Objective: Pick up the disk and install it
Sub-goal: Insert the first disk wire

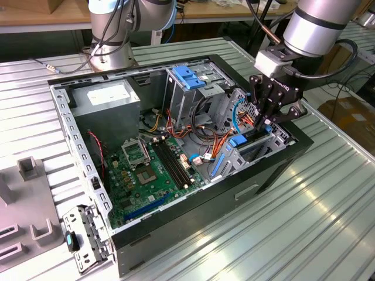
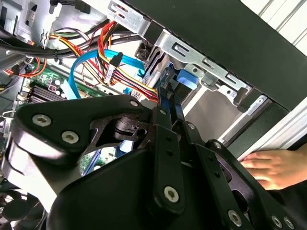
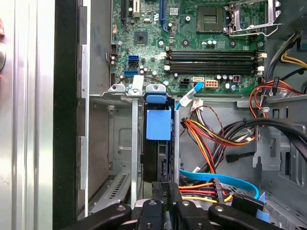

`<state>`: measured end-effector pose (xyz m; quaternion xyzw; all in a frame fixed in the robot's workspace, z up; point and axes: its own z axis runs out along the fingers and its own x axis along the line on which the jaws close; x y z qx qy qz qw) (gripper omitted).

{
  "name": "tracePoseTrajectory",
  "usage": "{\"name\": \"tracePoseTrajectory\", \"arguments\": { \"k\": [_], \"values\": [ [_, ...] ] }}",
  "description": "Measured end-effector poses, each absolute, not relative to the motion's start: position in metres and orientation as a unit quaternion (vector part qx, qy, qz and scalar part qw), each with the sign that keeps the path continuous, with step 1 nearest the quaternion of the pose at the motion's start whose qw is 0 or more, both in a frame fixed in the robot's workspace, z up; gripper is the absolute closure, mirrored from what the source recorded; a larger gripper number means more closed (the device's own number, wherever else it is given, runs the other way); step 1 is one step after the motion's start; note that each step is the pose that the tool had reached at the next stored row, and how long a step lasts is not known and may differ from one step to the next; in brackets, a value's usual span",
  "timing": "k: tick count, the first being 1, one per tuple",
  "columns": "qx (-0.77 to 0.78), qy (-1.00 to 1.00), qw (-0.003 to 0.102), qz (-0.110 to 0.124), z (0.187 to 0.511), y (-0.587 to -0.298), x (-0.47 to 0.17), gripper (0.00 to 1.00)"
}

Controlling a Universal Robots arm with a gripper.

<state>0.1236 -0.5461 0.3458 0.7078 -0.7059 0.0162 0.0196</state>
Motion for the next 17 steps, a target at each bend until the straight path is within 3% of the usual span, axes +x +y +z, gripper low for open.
{"name": "tracePoseTrajectory", "arguments": {
  "k": [17],
  "values": [
    [0.714,-0.699,0.020,0.016,0.3466,-0.5461,0.1238,0.83]
  ]
}}
